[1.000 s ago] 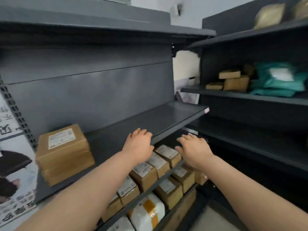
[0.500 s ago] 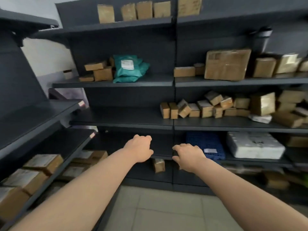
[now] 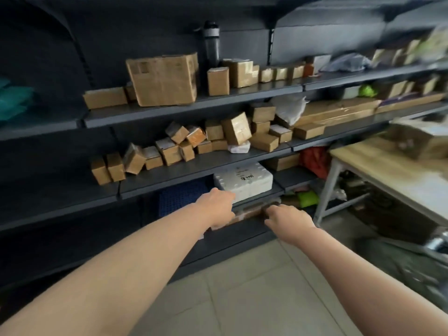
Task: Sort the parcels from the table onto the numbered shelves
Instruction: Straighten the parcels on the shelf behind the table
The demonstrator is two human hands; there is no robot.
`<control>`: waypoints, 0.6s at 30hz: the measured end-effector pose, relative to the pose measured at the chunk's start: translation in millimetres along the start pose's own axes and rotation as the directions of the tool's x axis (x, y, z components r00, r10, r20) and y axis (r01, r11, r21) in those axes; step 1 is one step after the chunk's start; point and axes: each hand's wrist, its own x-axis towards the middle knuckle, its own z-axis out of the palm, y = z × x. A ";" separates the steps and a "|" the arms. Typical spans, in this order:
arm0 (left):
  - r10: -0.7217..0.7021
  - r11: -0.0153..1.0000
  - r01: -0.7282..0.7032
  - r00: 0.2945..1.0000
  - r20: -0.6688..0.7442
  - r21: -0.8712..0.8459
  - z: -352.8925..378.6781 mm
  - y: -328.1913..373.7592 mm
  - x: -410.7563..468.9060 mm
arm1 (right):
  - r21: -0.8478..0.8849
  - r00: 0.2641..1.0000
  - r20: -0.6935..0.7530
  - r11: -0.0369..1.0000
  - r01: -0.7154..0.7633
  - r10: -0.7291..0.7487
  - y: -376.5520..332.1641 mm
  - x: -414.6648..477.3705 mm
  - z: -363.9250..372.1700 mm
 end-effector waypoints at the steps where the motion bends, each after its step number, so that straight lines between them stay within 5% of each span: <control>1: 0.045 0.999 -0.045 0.999 -0.003 0.018 -1.3 14.4 18.0 | 0.009 0.999 -0.011 0.999 -0.049 0.049 19.7 2.4 -1.4; 11: 0.332 0.941 -0.336 0.940 0.084 0.041 -22.8 134.9 218.7 | 0.033 0.900 -0.093 0.904 -0.426 0.427 186.5 67.1 -23.7; 18: 0.427 0.904 -0.426 0.897 0.117 -0.034 -35.1 209.4 344.5 | 0.133 0.749 -0.089 0.753 -0.644 0.656 281.7 81.9 -36.0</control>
